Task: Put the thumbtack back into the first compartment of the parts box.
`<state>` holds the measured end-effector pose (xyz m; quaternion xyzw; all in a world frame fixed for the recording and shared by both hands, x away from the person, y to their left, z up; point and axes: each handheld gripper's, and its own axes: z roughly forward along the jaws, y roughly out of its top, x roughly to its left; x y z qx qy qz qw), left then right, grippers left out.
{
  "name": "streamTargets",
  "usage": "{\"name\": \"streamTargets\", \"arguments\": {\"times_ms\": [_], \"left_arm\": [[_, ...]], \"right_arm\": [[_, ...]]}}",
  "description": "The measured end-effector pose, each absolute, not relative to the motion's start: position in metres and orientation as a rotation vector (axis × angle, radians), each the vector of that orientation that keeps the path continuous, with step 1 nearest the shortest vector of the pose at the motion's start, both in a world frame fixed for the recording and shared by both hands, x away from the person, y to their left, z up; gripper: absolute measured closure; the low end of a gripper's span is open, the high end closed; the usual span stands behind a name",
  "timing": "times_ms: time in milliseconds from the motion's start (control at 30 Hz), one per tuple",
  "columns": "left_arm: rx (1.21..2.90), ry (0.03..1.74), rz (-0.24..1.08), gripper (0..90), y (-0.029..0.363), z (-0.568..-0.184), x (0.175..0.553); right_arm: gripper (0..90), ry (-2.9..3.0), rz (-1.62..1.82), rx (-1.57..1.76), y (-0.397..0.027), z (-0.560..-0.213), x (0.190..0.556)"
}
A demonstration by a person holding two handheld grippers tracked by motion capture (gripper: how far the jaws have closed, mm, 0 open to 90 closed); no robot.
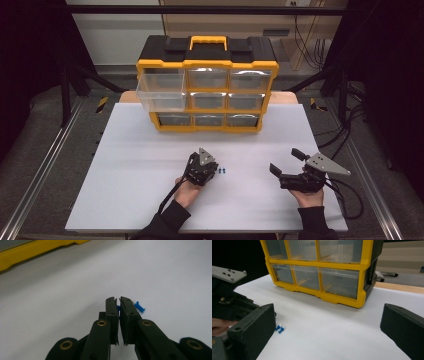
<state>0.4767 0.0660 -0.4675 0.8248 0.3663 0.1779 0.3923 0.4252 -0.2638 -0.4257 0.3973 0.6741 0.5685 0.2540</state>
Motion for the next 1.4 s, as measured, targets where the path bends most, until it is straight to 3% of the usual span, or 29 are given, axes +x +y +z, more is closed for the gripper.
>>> {"name": "streamTargets", "arguments": {"times_ms": [600,1400], "left_arm": [[2.013,0.858,0.44,84.4,0.108,-0.416,0.454],[1.932,0.806,0.553,84.5,0.17,-0.334,0.435]], "right_arm": [[1.1,1.843,1.538,1.085,-0.263,-0.426,0.425],[1.0,1.849,1.53,1.086,-0.262,-0.427,0.426]]}}
